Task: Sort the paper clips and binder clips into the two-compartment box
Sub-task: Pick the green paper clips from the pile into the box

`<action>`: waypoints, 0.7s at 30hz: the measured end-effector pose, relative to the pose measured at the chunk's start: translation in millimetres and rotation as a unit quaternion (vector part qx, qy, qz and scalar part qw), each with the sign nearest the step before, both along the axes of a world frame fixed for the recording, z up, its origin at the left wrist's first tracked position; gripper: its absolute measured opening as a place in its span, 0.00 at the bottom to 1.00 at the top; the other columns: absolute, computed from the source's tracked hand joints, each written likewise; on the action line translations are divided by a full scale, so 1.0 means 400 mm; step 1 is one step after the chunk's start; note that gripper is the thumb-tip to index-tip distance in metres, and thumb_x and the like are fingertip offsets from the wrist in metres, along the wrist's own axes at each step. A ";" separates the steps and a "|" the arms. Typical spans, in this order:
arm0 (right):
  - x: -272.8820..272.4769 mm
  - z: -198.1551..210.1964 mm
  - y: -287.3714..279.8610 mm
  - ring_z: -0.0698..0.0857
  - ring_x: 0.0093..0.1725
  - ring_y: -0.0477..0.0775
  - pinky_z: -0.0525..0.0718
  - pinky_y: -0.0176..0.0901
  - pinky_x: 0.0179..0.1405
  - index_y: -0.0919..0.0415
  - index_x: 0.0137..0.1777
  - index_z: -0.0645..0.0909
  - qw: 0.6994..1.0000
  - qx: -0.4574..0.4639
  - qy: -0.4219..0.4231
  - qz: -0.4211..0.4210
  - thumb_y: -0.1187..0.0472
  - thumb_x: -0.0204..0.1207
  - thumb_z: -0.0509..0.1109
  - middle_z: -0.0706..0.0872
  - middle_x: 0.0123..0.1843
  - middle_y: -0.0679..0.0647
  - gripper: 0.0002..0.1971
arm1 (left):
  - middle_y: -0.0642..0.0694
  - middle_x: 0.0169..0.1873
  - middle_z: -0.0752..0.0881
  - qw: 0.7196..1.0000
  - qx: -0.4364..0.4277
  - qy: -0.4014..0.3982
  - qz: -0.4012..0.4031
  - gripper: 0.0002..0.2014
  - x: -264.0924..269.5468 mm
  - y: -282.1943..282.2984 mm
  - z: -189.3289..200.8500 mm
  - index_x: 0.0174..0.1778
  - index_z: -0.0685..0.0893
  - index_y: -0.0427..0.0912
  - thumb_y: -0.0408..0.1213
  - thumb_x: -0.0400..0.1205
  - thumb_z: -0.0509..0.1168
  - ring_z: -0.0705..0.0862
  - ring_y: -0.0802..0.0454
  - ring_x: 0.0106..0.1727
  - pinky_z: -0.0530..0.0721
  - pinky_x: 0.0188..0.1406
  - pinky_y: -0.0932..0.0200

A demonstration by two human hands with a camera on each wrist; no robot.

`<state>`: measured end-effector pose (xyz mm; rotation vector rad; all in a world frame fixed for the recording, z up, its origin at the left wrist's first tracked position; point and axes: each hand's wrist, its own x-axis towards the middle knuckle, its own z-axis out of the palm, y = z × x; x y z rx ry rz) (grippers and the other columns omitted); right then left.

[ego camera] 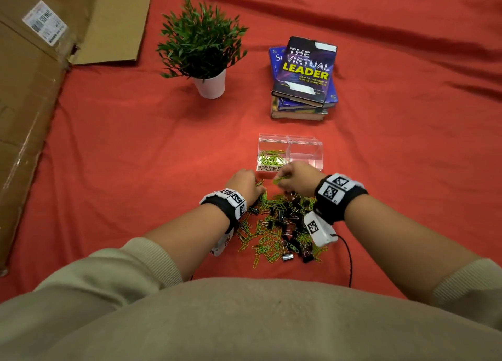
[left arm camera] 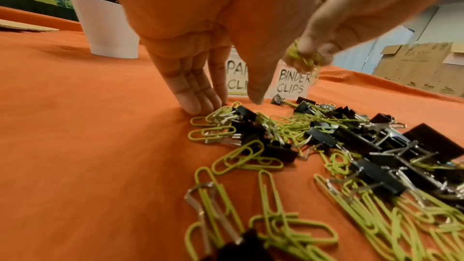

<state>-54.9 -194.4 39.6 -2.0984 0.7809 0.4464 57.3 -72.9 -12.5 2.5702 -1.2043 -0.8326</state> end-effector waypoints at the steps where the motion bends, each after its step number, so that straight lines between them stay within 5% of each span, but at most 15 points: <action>1: 0.011 0.018 -0.017 0.79 0.27 0.39 0.72 0.27 0.20 0.60 0.51 0.84 1.000 0.005 -0.008 -0.018 0.61 0.77 0.69 0.86 0.38 0.50 0.06 | 0.41 0.55 0.82 1.000 0.004 -0.006 -0.006 0.19 -0.004 -0.004 -0.001 0.58 0.81 0.39 0.49 0.78 0.69 0.82 0.43 0.56 0.81 0.55 0.52; 3: 0.039 0.044 -0.048 0.81 0.27 0.40 0.81 0.31 0.25 0.61 0.52 0.84 0.998 0.010 -0.029 -0.051 0.62 0.77 0.70 0.87 0.39 0.52 0.06 | 0.41 0.55 0.82 1.000 0.012 -0.013 -0.019 0.19 -0.011 -0.008 -0.002 0.59 0.80 0.38 0.46 0.78 0.70 0.82 0.43 0.56 0.82 0.55 0.51; 5: 0.071 0.050 -0.069 0.86 0.37 0.48 0.88 0.44 0.43 0.62 0.52 0.84 0.997 -0.020 -0.042 -0.066 0.63 0.77 0.70 0.89 0.46 0.59 0.07 | 0.40 0.56 0.82 0.999 0.017 -0.013 -0.025 0.17 -0.015 -0.009 -0.002 0.60 0.80 0.37 0.41 0.79 0.70 0.83 0.42 0.57 0.83 0.56 0.50; 9: 0.112 0.022 -0.072 0.86 0.44 0.57 0.82 0.43 0.41 0.61 0.56 0.84 0.992 -0.112 -0.021 -0.057 0.65 0.76 0.69 0.89 0.51 0.61 0.09 | 0.38 0.53 0.84 0.999 0.033 -0.012 -0.041 0.09 -0.010 -0.008 -0.002 0.56 0.82 0.36 0.32 0.80 0.66 0.84 0.41 0.53 0.85 0.52 0.49; 15: 0.108 -0.006 -0.056 0.83 0.61 0.60 0.81 0.50 0.65 0.64 0.63 0.81 0.987 -0.158 -0.033 -0.027 0.67 0.78 0.65 0.85 0.63 0.61 0.15 | 0.38 0.52 0.86 0.999 0.034 0.015 -0.026 0.08 -0.004 -0.005 -0.002 0.53 0.84 0.37 0.29 0.80 0.63 0.85 0.40 0.52 0.84 0.51 0.49; 18: 0.077 -0.005 -0.025 0.83 0.58 0.56 0.82 0.47 0.63 0.64 0.60 0.82 0.978 -0.192 -0.082 -0.007 0.66 0.78 0.64 0.83 0.60 0.57 0.13 | 0.39 0.53 0.87 0.999 0.022 0.042 -0.007 0.08 -0.004 -0.003 -0.006 0.51 0.85 0.38 0.29 0.79 0.63 0.85 0.41 0.54 0.82 0.52 0.51; 21: 0.036 -0.034 0.032 0.86 0.47 0.54 0.88 0.46 0.51 0.63 0.52 0.84 0.985 -0.165 -0.031 0.045 0.64 0.79 0.62 0.87 0.53 0.58 0.09 | 0.39 0.52 0.87 0.997 0.016 0.074 0.013 0.07 -0.005 0.000 -0.006 0.51 0.84 0.37 0.28 0.80 0.63 0.85 0.42 0.53 0.82 0.52 0.52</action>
